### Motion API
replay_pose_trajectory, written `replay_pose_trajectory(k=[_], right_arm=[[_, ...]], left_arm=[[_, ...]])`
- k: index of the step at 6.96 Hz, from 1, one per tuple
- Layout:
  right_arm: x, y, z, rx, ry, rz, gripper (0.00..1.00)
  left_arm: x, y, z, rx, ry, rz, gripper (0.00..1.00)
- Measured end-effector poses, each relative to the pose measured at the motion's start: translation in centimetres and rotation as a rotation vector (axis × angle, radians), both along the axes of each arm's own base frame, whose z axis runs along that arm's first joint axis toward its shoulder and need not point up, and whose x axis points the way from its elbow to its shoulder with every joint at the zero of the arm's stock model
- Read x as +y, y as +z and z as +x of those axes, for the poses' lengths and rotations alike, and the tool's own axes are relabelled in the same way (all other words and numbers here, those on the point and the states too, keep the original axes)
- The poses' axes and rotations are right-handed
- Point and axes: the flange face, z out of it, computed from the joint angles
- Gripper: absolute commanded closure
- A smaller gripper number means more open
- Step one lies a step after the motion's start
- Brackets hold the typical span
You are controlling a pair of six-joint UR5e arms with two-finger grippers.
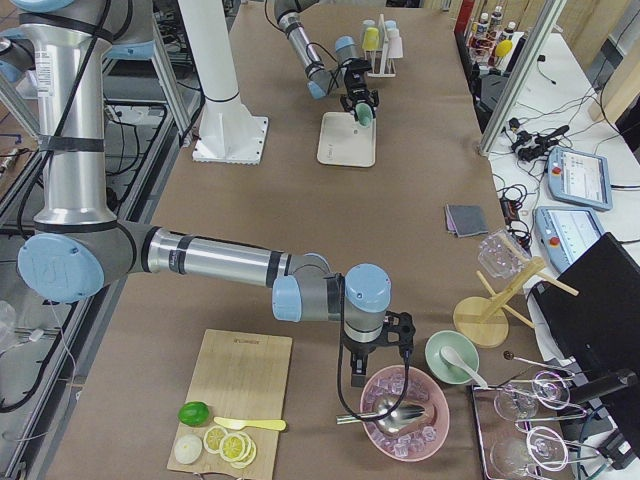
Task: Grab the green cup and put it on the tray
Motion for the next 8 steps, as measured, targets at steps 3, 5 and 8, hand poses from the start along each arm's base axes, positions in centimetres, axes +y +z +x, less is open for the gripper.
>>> replay_pose_trajectory(k=[3, 5, 8], right_arm=[[0.0, -0.1, 0.0, -0.005, -0.001, 0.001, 0.00], [0.0, -0.1, -0.1, -0.008, -0.003, 0.003, 0.00], [0.0, -0.2, -0.1, -0.018, -0.006, 0.006, 0.00]], left_arm=[[1.8, 3.0, 2.1, 0.034, 0.033, -0.014, 0.64], [3.5, 3.1, 3.7, 0.046, 0.034, -0.032, 0.63], [3.9, 2.7, 4.3, 0.048, 0.046, -0.064, 0.58]])
